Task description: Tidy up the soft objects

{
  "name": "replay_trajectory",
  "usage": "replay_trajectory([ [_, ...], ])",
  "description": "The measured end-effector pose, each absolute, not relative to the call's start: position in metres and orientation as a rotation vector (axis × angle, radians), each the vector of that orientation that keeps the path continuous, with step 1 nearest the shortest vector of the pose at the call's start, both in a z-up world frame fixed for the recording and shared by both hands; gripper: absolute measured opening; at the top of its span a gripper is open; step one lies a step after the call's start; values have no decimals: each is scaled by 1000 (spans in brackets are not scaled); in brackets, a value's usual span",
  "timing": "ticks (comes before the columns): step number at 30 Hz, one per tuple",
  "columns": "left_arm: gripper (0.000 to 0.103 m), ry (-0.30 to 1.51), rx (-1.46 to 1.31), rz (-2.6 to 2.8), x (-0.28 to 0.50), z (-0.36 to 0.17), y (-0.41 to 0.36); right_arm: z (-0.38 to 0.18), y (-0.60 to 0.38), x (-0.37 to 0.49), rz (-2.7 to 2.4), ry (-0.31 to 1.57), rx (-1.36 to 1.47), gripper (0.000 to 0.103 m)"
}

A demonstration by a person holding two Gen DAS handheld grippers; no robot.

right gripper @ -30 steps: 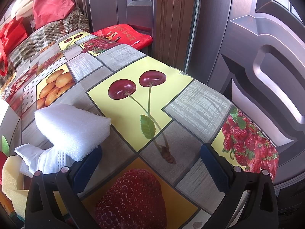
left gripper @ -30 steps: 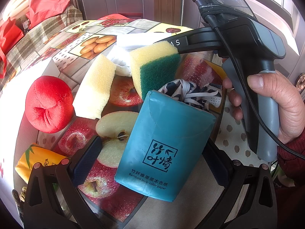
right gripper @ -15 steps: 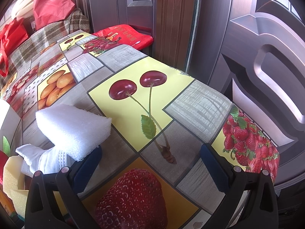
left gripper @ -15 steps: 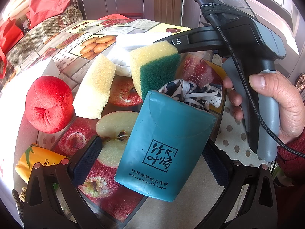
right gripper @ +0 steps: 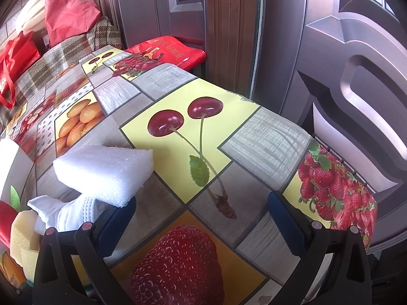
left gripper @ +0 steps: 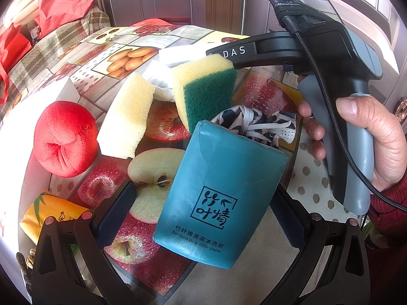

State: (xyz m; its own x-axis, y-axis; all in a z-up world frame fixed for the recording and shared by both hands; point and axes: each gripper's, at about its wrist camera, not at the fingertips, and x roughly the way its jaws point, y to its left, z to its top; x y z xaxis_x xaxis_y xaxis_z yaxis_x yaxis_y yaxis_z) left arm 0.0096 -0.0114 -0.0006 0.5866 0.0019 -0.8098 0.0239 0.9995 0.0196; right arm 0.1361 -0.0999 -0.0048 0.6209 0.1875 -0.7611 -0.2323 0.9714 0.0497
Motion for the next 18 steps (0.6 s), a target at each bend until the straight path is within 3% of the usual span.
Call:
replay_trajectory([
  [18, 102, 944, 30, -12, 5, 4, -3, -4, -98, 135, 250, 866, -51, 103],
])
